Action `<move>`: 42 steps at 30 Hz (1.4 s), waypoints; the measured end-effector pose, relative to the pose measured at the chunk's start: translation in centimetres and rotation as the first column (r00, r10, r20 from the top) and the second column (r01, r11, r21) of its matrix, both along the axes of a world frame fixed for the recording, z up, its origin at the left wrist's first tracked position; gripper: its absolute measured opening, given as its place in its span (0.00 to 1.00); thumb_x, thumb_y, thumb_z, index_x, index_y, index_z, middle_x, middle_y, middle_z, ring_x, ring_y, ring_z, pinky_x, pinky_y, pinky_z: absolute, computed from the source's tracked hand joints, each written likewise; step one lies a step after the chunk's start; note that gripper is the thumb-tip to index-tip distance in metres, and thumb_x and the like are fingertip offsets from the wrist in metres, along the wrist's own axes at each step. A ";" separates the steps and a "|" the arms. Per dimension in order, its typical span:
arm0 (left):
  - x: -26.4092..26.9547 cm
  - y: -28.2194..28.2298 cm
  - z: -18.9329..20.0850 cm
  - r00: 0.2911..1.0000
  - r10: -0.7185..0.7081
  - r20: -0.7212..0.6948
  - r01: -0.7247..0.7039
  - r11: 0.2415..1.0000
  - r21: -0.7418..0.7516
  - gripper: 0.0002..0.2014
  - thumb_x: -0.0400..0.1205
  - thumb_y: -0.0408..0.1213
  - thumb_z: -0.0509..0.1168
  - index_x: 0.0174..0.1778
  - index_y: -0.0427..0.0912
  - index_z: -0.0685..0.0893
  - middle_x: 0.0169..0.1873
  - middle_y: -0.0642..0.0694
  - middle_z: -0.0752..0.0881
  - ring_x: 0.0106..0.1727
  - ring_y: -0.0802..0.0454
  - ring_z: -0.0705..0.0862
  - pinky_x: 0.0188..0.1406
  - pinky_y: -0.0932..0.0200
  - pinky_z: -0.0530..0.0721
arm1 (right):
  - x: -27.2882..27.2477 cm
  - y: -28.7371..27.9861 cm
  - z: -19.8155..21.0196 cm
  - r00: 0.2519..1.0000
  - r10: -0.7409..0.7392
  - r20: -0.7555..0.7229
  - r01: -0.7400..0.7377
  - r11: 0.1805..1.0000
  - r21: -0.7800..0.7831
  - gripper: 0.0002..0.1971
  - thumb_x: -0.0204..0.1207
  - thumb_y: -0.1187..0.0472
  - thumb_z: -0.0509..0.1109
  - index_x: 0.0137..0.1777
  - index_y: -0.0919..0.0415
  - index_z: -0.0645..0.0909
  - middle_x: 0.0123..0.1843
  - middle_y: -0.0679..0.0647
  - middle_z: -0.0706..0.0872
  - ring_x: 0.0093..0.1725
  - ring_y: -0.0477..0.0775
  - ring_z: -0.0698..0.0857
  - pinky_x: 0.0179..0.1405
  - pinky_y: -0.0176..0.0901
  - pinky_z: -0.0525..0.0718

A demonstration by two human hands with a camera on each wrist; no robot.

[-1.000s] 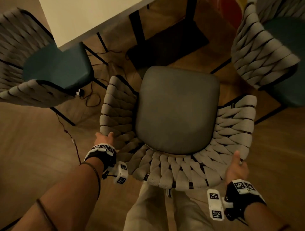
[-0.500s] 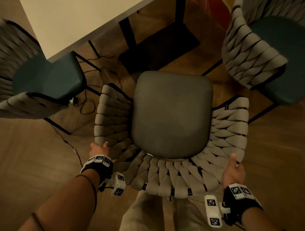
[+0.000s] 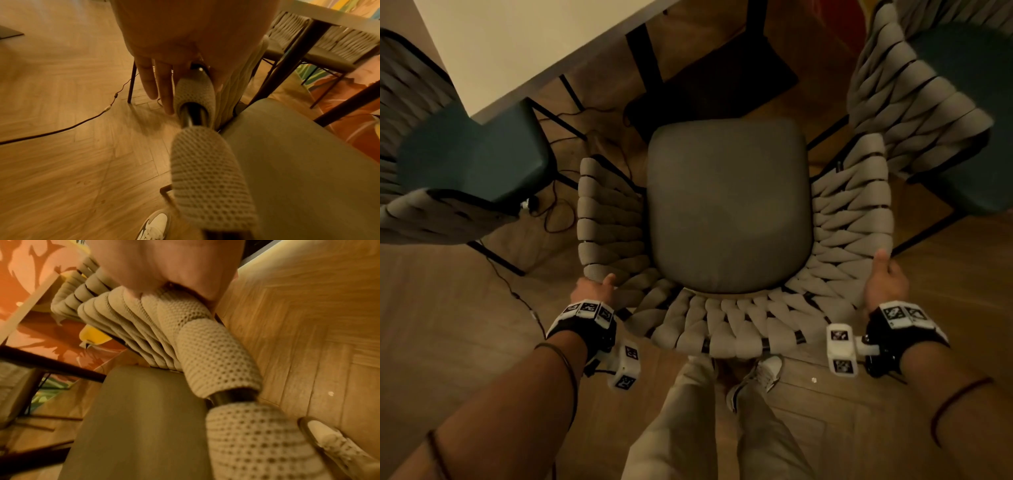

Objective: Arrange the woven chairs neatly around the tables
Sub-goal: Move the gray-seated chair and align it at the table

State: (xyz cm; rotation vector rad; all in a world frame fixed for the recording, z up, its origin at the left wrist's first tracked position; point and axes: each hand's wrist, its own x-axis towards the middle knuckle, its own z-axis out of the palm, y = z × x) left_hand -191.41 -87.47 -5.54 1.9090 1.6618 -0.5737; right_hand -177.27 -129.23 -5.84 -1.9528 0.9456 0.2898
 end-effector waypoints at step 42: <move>10.7 3.1 1.4 0.989 -0.150 0.011 0.150 0.986 -0.070 0.30 0.81 0.57 0.61 0.71 0.39 0.76 0.66 0.33 0.82 0.63 0.31 0.82 0.60 0.46 0.81 | 4.0 5.5 -0.6 0.976 -0.217 0.011 0.216 0.974 0.075 0.25 0.86 0.46 0.57 0.81 0.54 0.67 0.78 0.62 0.75 0.75 0.65 0.76 0.69 0.53 0.73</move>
